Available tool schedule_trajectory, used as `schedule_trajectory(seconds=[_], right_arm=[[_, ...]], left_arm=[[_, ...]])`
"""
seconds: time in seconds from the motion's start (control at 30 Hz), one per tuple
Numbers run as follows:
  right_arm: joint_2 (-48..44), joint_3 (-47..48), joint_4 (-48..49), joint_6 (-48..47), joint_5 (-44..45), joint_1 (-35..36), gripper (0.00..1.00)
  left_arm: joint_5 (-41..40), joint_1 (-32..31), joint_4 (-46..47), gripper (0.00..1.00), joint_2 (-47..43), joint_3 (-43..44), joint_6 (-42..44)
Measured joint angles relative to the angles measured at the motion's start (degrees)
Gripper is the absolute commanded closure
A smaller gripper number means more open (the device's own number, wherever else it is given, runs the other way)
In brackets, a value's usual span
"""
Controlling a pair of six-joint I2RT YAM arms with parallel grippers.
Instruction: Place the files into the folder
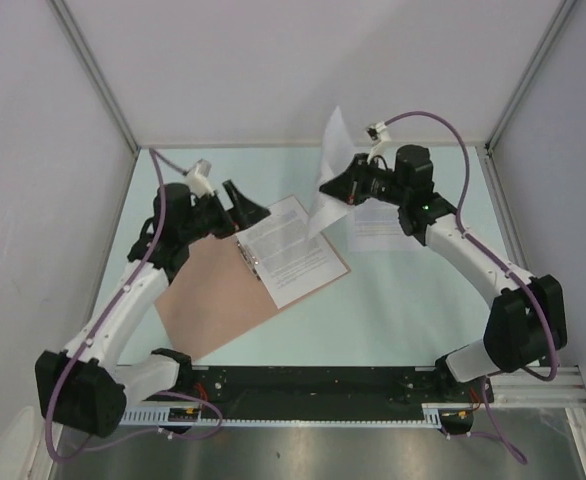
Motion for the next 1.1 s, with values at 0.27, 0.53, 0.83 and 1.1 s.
schedule_trajectory(seconds=[0.27,0.53,0.83,1.1], right_arm=[[5.5,-2.4,3.1,6.4,-8.4,0.5,1.00],[9.6,-17.3,9.6,11.3,-13.2,-6.4,1.00],[21.4,-18.2,15.1,11.4,-15.4,-6.4,1.00],[26.0,-18.2,22.9,12.2,-15.3,-4.8,1.00]], left_arm=[[-6.4,7.4,-9.3,0.03,-6.3,-12.3,2.8],[-10.2,7.5,-9.1,0.03,-3.9,-13.4,2.6],[-10.6,7.5,-7.3,0.03,-1.0,-15.9,2.3],[-11.1,7.5,-5.6,0.04,-0.9,-18.3,1.4]])
